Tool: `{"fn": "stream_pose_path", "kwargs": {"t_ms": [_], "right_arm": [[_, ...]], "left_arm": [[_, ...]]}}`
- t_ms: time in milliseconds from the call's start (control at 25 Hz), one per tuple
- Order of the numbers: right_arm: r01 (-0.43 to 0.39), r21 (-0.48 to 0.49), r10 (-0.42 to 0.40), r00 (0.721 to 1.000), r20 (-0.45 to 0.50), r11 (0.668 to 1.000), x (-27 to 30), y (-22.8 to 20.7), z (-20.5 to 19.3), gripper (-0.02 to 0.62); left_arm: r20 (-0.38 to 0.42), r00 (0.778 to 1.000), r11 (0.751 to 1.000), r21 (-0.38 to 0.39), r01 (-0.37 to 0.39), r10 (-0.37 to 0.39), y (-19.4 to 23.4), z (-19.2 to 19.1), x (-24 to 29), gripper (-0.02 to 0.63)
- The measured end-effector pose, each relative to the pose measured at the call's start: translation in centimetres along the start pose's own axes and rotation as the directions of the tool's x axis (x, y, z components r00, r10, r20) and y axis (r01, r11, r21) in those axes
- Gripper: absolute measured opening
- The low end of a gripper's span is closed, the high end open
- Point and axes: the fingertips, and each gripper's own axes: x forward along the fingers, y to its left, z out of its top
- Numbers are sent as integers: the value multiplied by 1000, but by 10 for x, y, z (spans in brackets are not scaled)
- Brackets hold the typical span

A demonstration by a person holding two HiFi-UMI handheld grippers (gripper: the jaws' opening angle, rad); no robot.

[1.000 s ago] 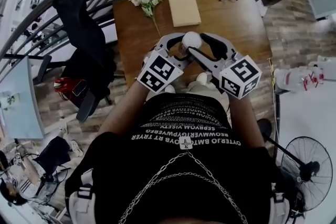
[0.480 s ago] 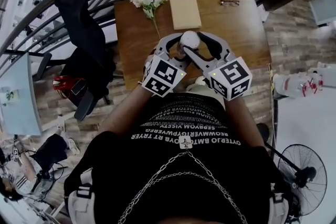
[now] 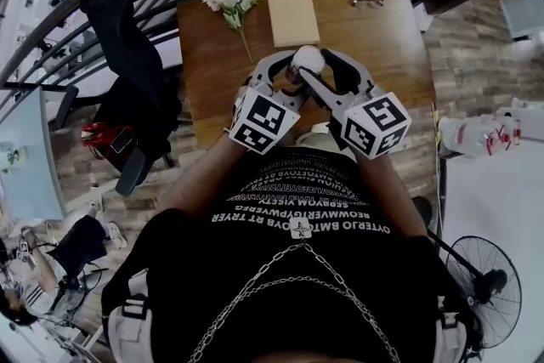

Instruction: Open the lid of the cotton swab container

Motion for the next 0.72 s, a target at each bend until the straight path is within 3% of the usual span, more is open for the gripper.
{"fn": "stream_pose_path", "kwargs": {"t_ms": [240, 360, 440, 640, 720], "right_arm": [[-39, 92, 35, 998, 43, 995, -7, -10, 7, 238], [-96, 198, 68, 987, 143, 975, -15, -16, 20, 236], [-114, 220, 71, 979, 193, 969, -18, -15, 27, 236], [-91, 229, 31, 967, 252, 969, -28, -10, 35, 238], [-55, 226, -18, 951, 310, 973, -40, -11, 43, 186]], "left_arm": [[27, 1000, 1000, -12, 0, 0, -3, 6, 7, 261], [61, 998, 1000, -26, 14, -12, -3, 13, 10, 265], [86, 996, 999, -36, 23, -20, -3, 16, 7, 267], [100, 995, 1000, 13, 10, -11, -3, 19, -3, 268], [99, 995, 1000, 17, -3, 1, -3, 19, -8, 268]]}}
